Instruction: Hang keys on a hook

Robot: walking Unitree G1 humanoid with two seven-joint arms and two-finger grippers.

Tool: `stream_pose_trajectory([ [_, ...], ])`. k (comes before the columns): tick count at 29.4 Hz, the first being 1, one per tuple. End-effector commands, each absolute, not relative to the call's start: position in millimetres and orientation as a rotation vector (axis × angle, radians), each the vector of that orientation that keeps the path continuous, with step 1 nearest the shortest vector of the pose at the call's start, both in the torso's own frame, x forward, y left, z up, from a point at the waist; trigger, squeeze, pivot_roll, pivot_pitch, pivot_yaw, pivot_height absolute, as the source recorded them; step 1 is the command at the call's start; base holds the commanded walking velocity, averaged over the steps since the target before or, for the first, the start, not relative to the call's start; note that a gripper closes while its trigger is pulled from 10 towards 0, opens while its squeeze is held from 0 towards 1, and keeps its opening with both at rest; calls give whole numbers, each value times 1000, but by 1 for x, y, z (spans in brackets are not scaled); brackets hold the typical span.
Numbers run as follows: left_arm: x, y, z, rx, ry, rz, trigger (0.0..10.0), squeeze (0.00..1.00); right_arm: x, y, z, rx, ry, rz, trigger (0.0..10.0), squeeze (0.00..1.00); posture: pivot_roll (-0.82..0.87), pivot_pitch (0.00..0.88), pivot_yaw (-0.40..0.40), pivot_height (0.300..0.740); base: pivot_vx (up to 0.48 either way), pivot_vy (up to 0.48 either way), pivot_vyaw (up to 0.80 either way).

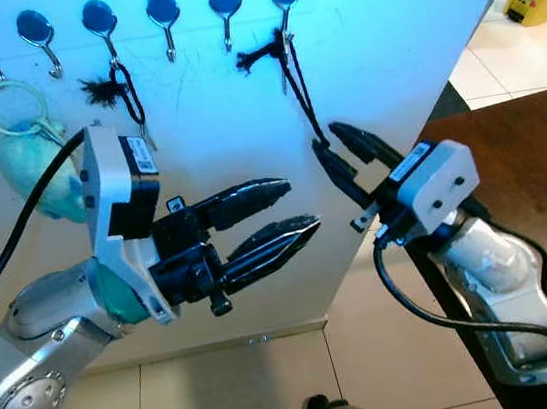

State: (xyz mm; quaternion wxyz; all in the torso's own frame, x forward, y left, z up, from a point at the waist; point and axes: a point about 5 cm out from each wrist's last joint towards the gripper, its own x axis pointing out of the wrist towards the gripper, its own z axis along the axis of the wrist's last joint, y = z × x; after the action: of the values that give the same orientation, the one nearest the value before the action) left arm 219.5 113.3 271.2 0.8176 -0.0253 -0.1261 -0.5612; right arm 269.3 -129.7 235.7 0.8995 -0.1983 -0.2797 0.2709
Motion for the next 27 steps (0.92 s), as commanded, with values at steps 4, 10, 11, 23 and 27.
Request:
stream_pose_trajectory([
  [4, 219, 114, 267, -48, -256, -1198, 10000, 0, 269, -125, 236, -377, -589, 562, 10000, 0, 1, 111, 74, 740, 0, 0, 0],
  [10, 219, 113, 267, -49, -257, -1198, 10000, 0, 274, -121, 251, -361, -646, 546, 10000, 706, 0, 109, 74, 740, 0, 0, 0],
  [11, 219, 113, 267, -49, -257, -1198, 10000, 0, 276, -121, 256, -348, -660, 548, 10000, 1000, 1, 108, 74, 740, 0, 0, 0],
  [23, 218, 112, 265, -50, -253, -1195, 10000, 0, 261, -122, 267, 80, -582, 776, 10000, 678, 1, 119, 67, 740, 0, 0, 0],
  [27, 218, 112, 265, -52, -251, -1197, 10000, 0, 252, -130, 251, 140, -492, 824, 10000, 0, -6, 127, 67, 740, 0, 0, 0],
])
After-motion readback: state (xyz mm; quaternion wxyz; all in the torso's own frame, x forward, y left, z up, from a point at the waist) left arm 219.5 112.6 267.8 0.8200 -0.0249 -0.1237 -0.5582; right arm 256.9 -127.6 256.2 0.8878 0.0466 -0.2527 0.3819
